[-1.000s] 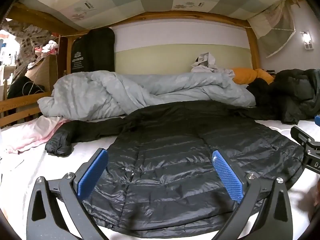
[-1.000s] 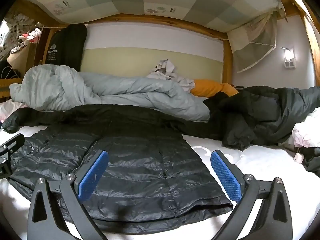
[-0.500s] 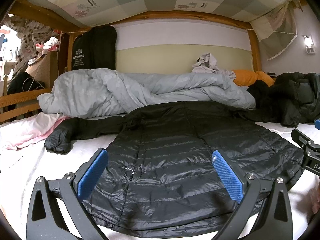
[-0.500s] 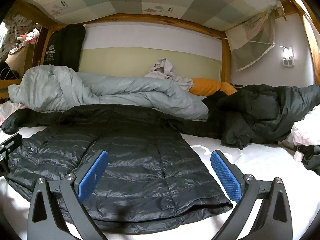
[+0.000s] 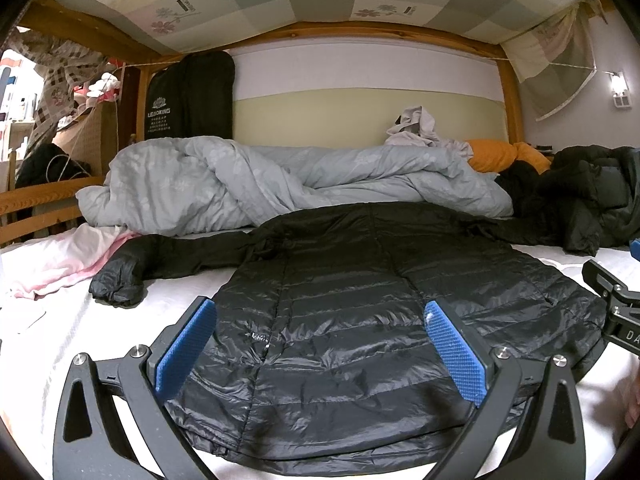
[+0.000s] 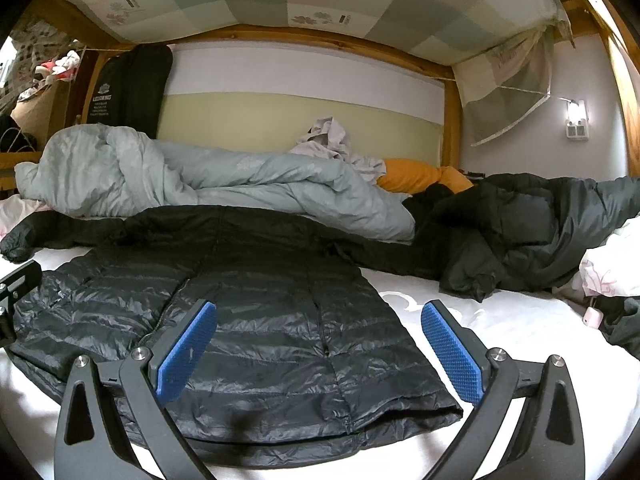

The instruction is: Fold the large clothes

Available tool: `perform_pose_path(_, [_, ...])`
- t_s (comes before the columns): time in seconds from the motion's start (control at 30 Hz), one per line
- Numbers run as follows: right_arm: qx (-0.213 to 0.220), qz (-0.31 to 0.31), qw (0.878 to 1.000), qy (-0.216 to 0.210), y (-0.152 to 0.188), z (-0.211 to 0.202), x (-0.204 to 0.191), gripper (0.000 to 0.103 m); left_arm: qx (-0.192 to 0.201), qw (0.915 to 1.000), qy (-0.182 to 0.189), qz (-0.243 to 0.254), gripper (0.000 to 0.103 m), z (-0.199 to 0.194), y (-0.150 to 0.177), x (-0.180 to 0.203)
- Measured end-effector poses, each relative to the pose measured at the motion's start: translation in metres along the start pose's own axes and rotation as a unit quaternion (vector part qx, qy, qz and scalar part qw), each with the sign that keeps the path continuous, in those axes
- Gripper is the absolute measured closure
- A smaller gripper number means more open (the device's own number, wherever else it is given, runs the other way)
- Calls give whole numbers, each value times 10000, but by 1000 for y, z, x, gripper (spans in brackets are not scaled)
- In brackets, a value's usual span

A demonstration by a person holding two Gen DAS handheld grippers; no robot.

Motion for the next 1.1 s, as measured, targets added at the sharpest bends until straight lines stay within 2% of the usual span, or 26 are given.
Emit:
perform_pose_path(0.33, [-4,-12,10000,2,0,0,1,0,-10,10000,-43,-17,0,0,1,-3])
perform_pose_path(0.57, [75,140,9999,-17,0,-2,9,0,149,9994,-45,-305,0,-6,2,-13])
perform_pose_path(0.7, [37,194,9998,-11,1,-1,11,0,-55,9997,-22,-254,0,2,2,-9])
perform_pose_path(0.9, [14,33,10000,47,-1,-1,4,0,61,9994,12,-343,0,-3,1,-11])
perform_pose_path(1.1, [38,-74,10000,48,-1,-2,-1,0,117,9998,-54,-171,0,-6,0,-3])
Point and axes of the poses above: each gripper's, at about its wrist camera, not at the fingertips, and z roughly the way its jaws point, x to its right, y to its underside, the point moved 3 cm from there along z, roughly the way its jaws point, and after that the axes turned 3 degrees about -x, right-handed, at the moved point
